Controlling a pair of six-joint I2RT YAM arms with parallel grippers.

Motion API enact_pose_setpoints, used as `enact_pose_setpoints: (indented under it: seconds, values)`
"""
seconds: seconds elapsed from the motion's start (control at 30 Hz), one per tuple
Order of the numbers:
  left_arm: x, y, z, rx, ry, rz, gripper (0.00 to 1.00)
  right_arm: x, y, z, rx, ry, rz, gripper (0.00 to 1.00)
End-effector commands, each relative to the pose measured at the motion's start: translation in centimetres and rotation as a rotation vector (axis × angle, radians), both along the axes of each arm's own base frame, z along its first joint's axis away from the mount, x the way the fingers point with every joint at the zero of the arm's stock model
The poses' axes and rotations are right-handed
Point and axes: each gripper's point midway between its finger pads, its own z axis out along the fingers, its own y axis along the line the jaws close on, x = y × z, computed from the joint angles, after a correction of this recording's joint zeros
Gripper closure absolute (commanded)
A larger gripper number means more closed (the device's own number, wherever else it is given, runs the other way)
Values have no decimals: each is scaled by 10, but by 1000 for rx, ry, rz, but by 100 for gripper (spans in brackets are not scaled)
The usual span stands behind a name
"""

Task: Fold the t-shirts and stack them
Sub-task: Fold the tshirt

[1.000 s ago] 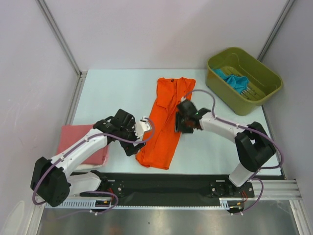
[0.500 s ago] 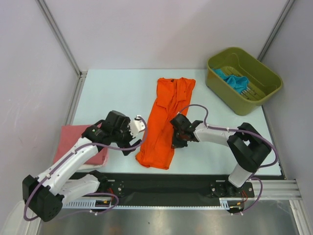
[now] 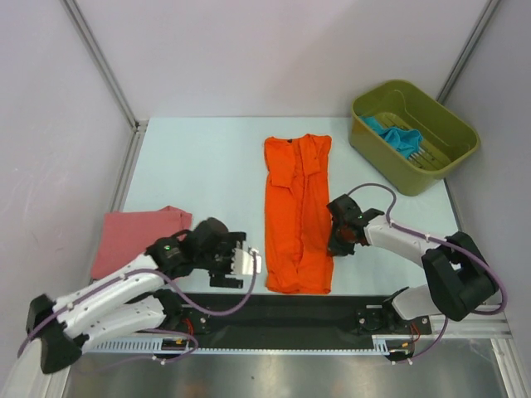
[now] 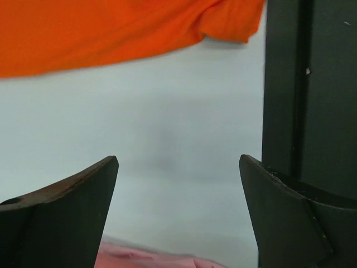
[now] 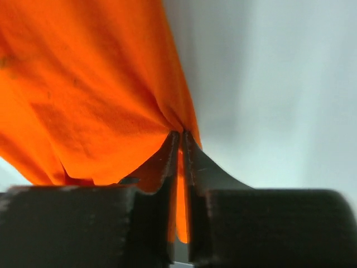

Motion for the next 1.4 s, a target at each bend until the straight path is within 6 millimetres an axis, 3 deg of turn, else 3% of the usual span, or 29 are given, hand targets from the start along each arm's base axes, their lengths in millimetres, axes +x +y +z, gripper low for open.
enact_pose_setpoints:
  seconds: [0.0,0.1,0.2,0.33,0.47,0.63,0.67,0.83,0.9,0.93,0.97,1.0,1.1,1.13,1.2,1.23,1.3,1.33,1.37]
  values:
    - [3,-46,-9,34,-137,-211,5,-7,-18,10,-12,26,74,77]
    - [-8,-76,-20,40,-186,-345,4,-16,-24,28,-28,30,99,61]
    - [-18,-100,-26,-3,-206,-452,3,-31,-26,45,-30,8,92,56]
    - [-37,-118,-46,31,-189,-611,4,-66,-16,35,28,52,107,57]
    - [-51,-118,-64,43,-125,-672,9,-95,3,30,81,84,176,58]
    - [-51,-127,-68,30,-146,-715,23,-109,1,17,68,125,199,57]
    - [-50,-128,-77,60,-146,-714,31,-107,4,16,75,115,201,57]
    - [-45,-130,-93,118,-137,-683,54,-107,4,-3,67,128,202,60]
    - [-49,-128,-93,123,-122,-678,63,-107,6,-5,77,123,203,75]
    - [-49,-128,-93,125,-117,-676,80,-107,7,-4,87,125,200,81]
    - [-50,-127,-93,130,-116,-675,92,-107,8,-2,95,117,203,93]
    - [-51,-126,-91,128,-103,-654,100,-108,8,-1,97,118,206,98]
    - [-50,-131,-76,103,-75,-581,100,-104,10,15,107,100,205,100]
    - [-47,-133,-70,94,-73,-550,100,-93,15,28,126,70,193,100]
    - [-36,-126,-63,88,-13,-449,100,-83,12,41,122,52,179,100]
    - [-27,-134,-47,56,8,-414,100,-76,11,45,126,46,160,100]
    - [-11,-126,-39,41,148,-309,100,-51,7,58,136,17,134,100]
    - [3,-137,-25,10,170,-279,100,-38,7,63,137,-9,131,100]
    - [21,-133,-22,-5,214,-210,100,-16,2,72,141,-44,94,100]
